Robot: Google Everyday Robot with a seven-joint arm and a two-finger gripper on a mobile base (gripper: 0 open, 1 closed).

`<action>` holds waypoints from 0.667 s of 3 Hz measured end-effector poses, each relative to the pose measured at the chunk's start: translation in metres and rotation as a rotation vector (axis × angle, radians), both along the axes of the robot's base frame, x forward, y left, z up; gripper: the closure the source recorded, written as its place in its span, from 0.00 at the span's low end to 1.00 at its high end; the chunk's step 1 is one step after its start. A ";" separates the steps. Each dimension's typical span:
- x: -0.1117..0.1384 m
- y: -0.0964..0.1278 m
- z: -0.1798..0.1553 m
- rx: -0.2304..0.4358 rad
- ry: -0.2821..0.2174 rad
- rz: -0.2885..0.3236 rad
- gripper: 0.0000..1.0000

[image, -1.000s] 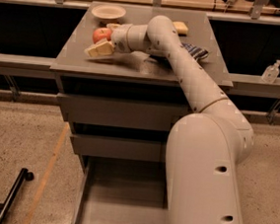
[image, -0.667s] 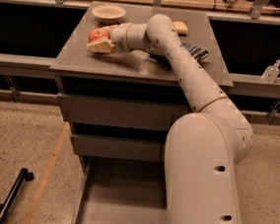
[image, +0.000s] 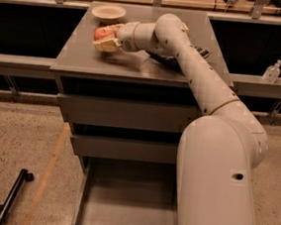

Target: Place apple into bottom drawer

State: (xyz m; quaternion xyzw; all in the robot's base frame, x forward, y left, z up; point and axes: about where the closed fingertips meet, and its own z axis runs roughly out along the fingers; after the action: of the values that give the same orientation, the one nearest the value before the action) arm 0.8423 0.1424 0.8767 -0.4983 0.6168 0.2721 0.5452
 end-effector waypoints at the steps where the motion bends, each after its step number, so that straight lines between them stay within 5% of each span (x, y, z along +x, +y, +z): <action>1: -0.024 -0.017 0.012 -0.023 -0.004 0.039 1.00; 2: -0.061 -0.041 0.022 -0.063 0.000 0.086 1.00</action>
Offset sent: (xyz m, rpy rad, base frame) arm -0.1216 -0.0847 0.0270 -0.1345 0.0194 0.1426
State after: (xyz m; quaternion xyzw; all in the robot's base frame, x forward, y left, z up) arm 0.7813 0.1014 0.8990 -0.5415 0.6030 0.2755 0.5170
